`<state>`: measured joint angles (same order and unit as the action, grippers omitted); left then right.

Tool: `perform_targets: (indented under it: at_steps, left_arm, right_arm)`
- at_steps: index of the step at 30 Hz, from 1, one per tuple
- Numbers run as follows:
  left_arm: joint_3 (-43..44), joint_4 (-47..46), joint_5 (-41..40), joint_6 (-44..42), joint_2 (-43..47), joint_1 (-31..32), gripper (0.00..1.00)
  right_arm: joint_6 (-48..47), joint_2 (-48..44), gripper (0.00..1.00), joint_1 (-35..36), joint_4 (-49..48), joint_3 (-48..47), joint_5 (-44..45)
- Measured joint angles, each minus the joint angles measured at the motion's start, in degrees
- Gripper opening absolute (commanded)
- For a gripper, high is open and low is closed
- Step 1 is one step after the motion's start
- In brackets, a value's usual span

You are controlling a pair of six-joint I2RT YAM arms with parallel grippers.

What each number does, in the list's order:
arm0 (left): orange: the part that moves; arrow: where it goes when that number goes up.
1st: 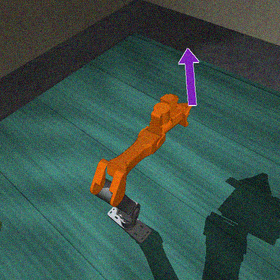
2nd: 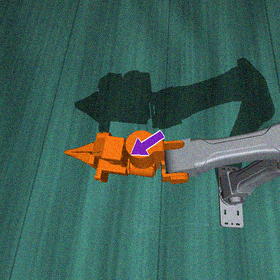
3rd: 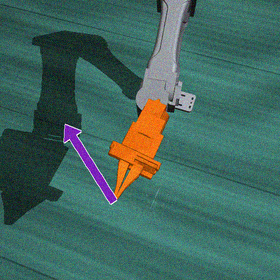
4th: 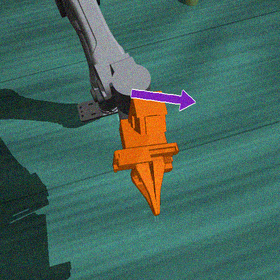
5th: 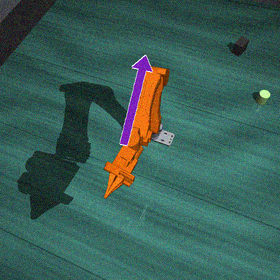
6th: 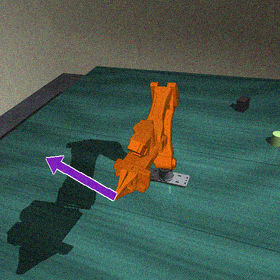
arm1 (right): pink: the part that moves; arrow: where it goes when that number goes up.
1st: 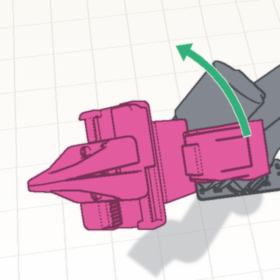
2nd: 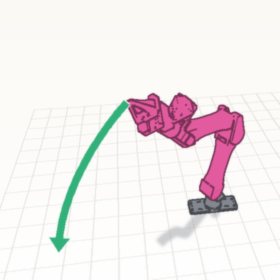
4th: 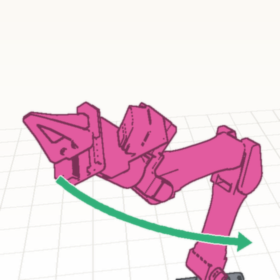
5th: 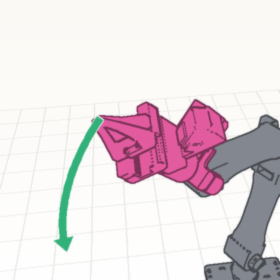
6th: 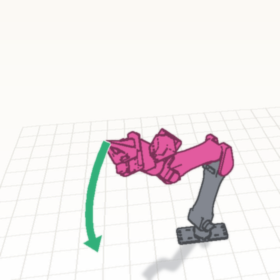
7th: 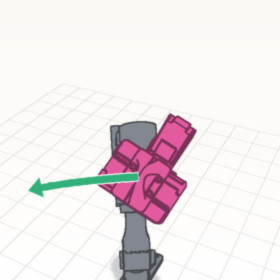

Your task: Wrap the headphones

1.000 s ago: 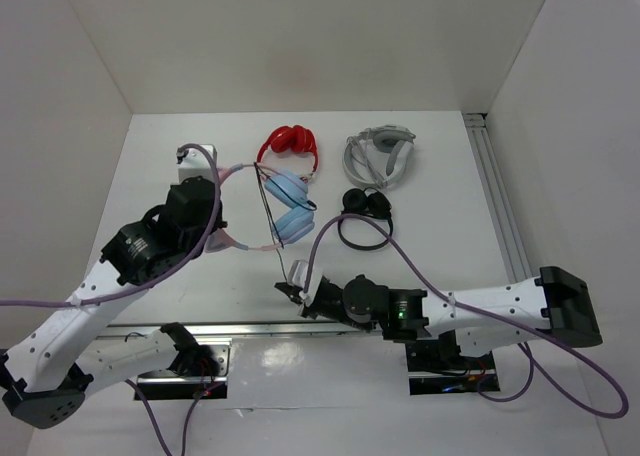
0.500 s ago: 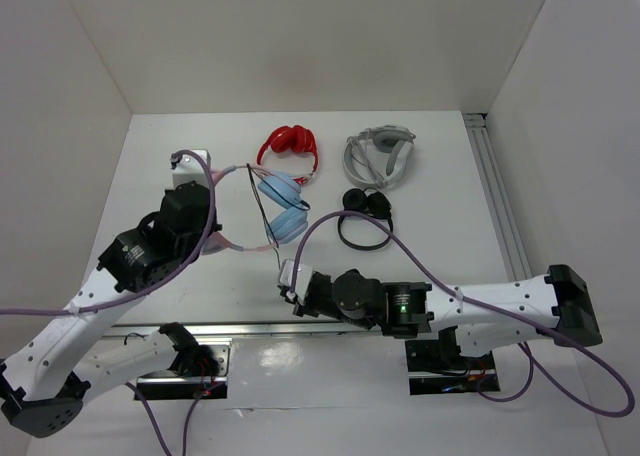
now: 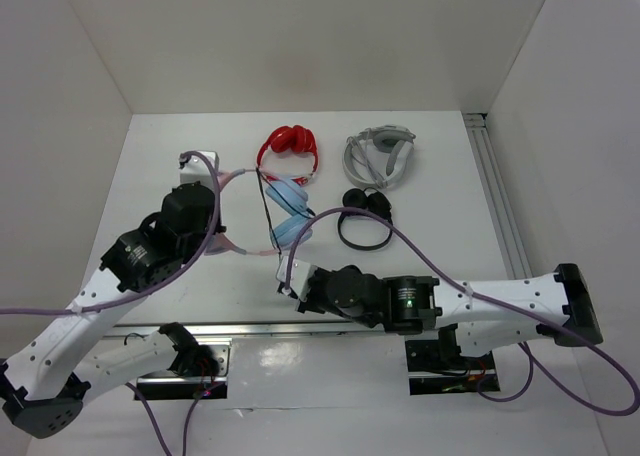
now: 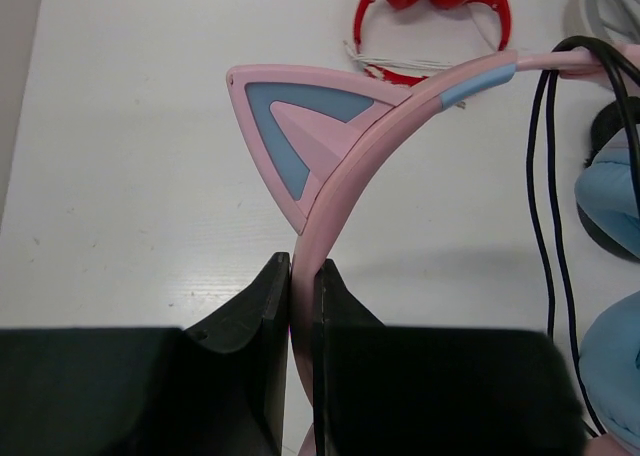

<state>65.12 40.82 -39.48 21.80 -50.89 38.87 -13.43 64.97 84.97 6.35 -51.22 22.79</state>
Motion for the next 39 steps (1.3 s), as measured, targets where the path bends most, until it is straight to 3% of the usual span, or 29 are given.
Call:
perform_targets:
  at_steps: [9,13,17,18,20,22,30,39]
  left_arm:
    - [-1.8,-3.7,9.3,-3.7,-3.3,0.6,0.00]
    - [-1.8,-4.4,10.3,-3.9,-3.6,0.8,0.00]
    - [-1.8,-4.4,10.0,-4.9,-3.6,0.8,0.00]
    - [-1.8,-4.4,9.9,-5.1,-3.5,0.8,0.00]
    - [-1.8,-4.4,9.5,-5.2,-3.5,0.8,0.00]
    - [-1.8,-4.3,8.7,-5.2,-3.5,0.8,0.00]
    - [-1.8,-2.1,0.7,-2.1,-1.4,0.1,0.00]
    - [1.0,4.2,-1.2,2.2,-0.8,-3.0,0.00]
  right_arm:
    - [-0.2,0.5,0.01,0.2,14.2,-12.8,0.6]
    - [-0.1,1.2,0.14,0.2,19.1,-16.1,0.5]
    - [-0.2,0.7,0.17,0.2,19.3,-15.7,0.3]
    - [-0.2,0.2,0.17,0.2,18.6,-14.6,0.1]
    - [-0.1,-1.0,0.05,0.2,17.3,-11.5,-0.9]
    - [0.3,-1.6,0.00,0.2,16.0,-7.8,-1.9]
    - [4.0,-1.7,0.00,0.1,9.8,4.1,-3.6]
    - [7.2,-4.4,0.02,-3.2,-13.2,21.4,-2.0]
